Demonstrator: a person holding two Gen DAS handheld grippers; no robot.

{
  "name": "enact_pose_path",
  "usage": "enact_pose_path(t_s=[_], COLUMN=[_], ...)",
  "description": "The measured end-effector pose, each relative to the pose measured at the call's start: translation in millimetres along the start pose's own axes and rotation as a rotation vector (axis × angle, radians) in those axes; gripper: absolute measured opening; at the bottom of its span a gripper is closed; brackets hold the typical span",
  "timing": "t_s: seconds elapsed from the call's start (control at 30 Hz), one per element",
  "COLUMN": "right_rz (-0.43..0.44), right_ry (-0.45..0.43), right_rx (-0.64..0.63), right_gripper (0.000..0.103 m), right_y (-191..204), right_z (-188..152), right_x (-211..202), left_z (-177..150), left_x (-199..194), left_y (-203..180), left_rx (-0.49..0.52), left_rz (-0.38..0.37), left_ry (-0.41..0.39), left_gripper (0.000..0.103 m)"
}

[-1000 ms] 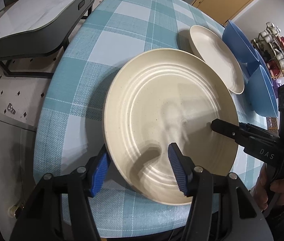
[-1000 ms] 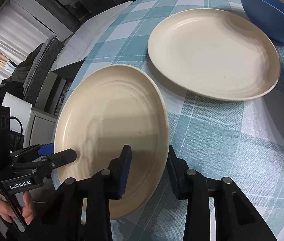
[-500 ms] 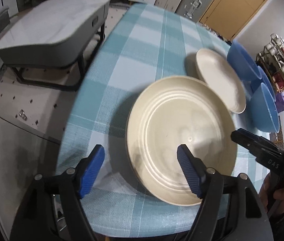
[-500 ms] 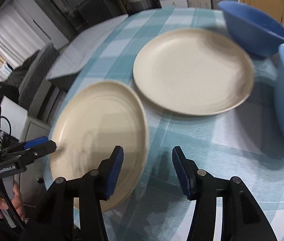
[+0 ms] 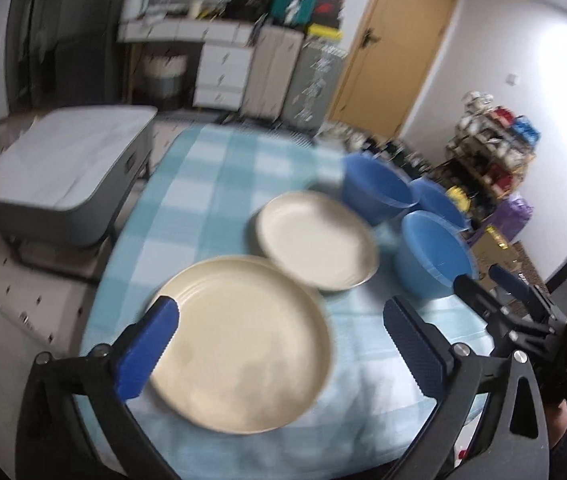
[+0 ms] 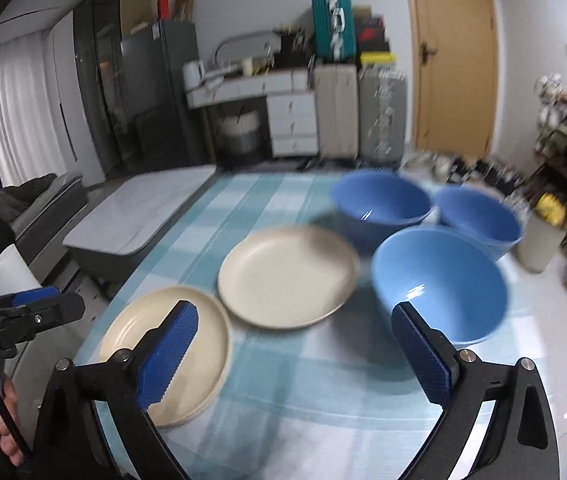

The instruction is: Organize plates and bowls

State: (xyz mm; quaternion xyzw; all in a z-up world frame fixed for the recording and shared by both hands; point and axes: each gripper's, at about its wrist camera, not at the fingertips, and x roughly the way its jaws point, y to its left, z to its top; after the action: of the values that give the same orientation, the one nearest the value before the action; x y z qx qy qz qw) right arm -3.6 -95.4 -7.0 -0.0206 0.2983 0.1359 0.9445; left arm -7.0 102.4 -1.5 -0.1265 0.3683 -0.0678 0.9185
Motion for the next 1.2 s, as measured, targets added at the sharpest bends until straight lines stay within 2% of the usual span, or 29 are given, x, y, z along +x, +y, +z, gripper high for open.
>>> enact_pose_path(t_s=[0.1, 0.23, 0.37, 0.43, 0.7, 1.0, 1.2], right_rz=[-0.018, -0.056, -0.101, -0.121, -0.128, -0.178, -0.166], right_ry=[-0.046, -0.105, -0.155, -0.166, -0.179, -0.208, -0.212], right_rx=[0.01, 0.031, 0.058, 0.081, 0.171, 0.122, 0.082], right_gripper=[0.101, 0.102, 0.102, 0.102, 0.102, 0.102, 0.102], right_y=[-10, -26, -44, -54, -81, -76, -70], right_z=[-1, -4, -12, -17, -33, -40, -42], right_x=[-22, -48, -70, -78, -91, -87, -86], left_z=[1, 0, -5, -6, -10, -18, -23], left_x=[-3, -7, -18, -20, -9, 3, 7], left_y=[-27, -57, -80, -88, -108, -109, -102], left_rx=[0.055, 0.126, 0.175, 0.194, 0.23, 0.217, 0.196], left_rz=[0.011, 0.068, 0.141, 0.159, 0.163, 0.18, 0.2], left_ry=[-0.041, -0.086, -0.206, -0.231, -0.207, -0.207, -0.221], left_gripper=[0.103, 0.103, 0.103, 0.103, 0.103, 0.103, 0.103])
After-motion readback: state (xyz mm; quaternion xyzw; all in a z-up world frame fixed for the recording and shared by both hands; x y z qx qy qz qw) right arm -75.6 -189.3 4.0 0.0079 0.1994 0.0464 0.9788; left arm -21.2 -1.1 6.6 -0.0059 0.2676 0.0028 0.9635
